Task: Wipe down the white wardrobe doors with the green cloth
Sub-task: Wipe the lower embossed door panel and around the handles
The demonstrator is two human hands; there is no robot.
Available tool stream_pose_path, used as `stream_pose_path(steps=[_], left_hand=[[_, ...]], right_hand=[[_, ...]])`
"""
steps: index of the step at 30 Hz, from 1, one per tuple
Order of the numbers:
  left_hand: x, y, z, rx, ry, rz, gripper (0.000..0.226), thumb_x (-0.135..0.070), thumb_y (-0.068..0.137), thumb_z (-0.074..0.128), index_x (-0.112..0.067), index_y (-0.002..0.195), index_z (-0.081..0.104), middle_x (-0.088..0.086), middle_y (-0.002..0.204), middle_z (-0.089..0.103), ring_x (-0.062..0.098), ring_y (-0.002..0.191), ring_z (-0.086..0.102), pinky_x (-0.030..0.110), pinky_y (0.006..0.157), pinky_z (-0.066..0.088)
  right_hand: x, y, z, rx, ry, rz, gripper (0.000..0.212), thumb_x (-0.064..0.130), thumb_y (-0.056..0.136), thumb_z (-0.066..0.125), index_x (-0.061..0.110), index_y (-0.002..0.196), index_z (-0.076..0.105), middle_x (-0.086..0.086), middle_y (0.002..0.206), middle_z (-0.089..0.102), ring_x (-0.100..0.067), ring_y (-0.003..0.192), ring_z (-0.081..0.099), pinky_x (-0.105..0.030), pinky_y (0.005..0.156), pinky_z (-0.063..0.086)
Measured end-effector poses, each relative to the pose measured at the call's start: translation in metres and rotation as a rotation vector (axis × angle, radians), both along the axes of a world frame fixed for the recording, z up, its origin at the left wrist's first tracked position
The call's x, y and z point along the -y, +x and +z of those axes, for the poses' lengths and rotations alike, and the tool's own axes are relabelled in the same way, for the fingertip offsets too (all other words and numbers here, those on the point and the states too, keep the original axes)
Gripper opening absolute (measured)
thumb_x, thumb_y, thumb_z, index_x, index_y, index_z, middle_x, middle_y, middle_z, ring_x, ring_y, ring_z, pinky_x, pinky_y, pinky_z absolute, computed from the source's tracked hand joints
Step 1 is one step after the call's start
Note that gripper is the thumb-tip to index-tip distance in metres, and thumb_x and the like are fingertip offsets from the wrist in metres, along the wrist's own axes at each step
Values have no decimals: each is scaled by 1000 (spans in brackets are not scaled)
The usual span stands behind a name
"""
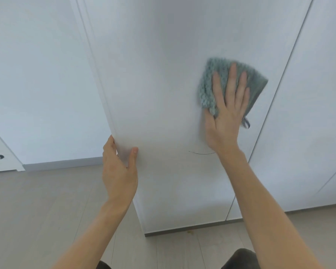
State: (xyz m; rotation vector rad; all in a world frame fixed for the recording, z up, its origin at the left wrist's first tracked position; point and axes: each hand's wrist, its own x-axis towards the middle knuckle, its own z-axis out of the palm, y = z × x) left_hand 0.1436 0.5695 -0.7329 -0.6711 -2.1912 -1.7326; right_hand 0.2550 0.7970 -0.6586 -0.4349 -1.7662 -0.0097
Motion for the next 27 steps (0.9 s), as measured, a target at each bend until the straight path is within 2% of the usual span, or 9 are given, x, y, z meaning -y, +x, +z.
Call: stream_pose_path(steps=[3, 6, 9, 13, 17, 20, 23, 25, 27], left_hand=[[2, 0, 4, -5, -31, 6, 60, -32, 101, 68, -23, 153, 39, -23, 140, 48, 15, 133, 55, 35, 100, 45], [3, -1, 6, 2, -31, 16, 59, -32, 100, 70, -22, 150, 41, -20, 141, 51, 18, 131, 56, 38, 100, 47], [3, -2, 9, 3, -19, 16, 58, -28, 97, 73, -22, 146, 42, -16, 138, 55, 21, 129, 57, 43, 101, 49], [6, -10, 21, -25, -30, -68, 75, -14, 90, 79, -20, 151, 37, -12, 142, 51, 22, 133, 53, 52, 108, 48], [12, -21, 51, -261, -72, -131, 104, 0, 84, 80, -12, 166, 17, 1, 168, 28, 23, 153, 30, 52, 123, 34], [10, -30, 82, -713, -102, -73, 90, -9, 90, 77, -2, 163, 25, 11, 169, 18, 23, 160, 16, 46, 129, 23], [6, -41, 100, -1114, -214, -62, 64, -18, 96, 71, -1, 153, 47, 23, 165, 27, 40, 157, 24, 49, 126, 27], [2, -46, 102, -1177, -296, -85, 59, -23, 98, 68, -3, 150, 52, 24, 165, 31, 41, 156, 28, 53, 124, 30], [0, -49, 98, -1175, -385, -93, 61, -29, 99, 62, -3, 153, 49, 21, 167, 30, 39, 158, 24, 57, 126, 26]], right_hand=[[5, 10, -103, 69, -140, 4, 68, 24, 104, 40, 30, 164, 9, 4, 171, -10, -25, 157, -13, -47, 127, -7], [6, 30, -169, 236, -182, 5, 72, 30, 103, 36, 37, 163, -4, 5, 170, -16, -25, 157, -17, -50, 127, -6], [-5, 32, -132, 239, -143, 3, 65, 36, 106, 31, 33, 164, 0, 3, 170, -17, -23, 156, -20, -44, 127, -10], [-17, 21, -2, 64, -56, -3, 61, 25, 105, 42, 17, 162, 23, -19, 169, 10, -36, 156, -2, -44, 126, -8], [-22, 20, 64, -6, -6, -13, 64, 19, 100, 46, 17, 161, 27, -18, 169, 15, -40, 156, 6, -50, 125, -2], [-20, 19, 14, -33, -71, -24, 64, 23, 103, 42, 20, 163, 20, -15, 170, 10, -34, 157, -1, -52, 126, -2], [-4, 23, -71, 42, -226, 8, 73, 29, 101, 38, 34, 163, 1, -1, 171, -10, -26, 157, -15, -55, 126, -4], [2, 29, -97, 117, -259, 24, 75, 32, 100, 36, 41, 162, -7, 5, 170, -17, -26, 157, -17, -58, 124, -3], [-7, 34, -75, 122, -221, 36, 73, 32, 101, 35, 41, 161, -6, 4, 171, -15, -27, 157, -16, -59, 124, -1]])
